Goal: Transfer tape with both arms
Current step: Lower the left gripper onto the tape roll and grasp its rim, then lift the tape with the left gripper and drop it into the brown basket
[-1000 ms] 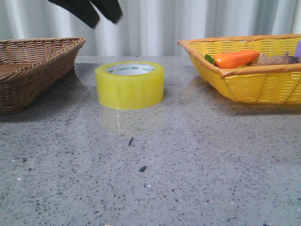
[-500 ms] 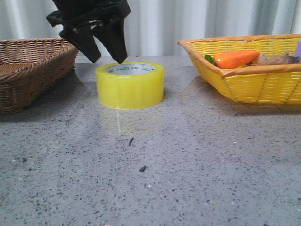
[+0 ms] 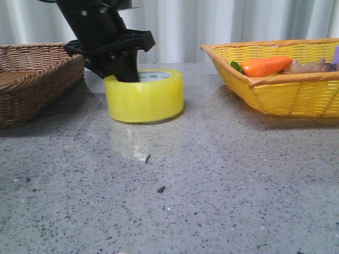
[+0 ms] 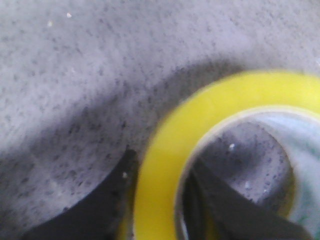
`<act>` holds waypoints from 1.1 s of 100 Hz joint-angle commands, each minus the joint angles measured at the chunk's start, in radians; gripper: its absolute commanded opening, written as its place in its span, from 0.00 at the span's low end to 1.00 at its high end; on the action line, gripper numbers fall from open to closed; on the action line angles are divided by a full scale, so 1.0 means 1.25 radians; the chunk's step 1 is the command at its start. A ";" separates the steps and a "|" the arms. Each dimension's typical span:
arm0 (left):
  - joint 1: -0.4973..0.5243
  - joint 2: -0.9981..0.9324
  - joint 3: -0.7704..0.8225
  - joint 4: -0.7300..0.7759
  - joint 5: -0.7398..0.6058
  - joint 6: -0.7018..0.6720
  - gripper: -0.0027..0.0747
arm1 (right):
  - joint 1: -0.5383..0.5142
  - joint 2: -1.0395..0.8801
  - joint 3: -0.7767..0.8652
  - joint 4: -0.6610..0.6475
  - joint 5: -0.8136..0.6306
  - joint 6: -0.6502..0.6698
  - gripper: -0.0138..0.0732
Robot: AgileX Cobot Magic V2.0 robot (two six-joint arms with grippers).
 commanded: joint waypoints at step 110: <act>0.331 -0.339 0.079 0.160 -0.027 -0.034 0.63 | 0.001 0.059 -0.012 -0.012 -0.062 0.000 0.10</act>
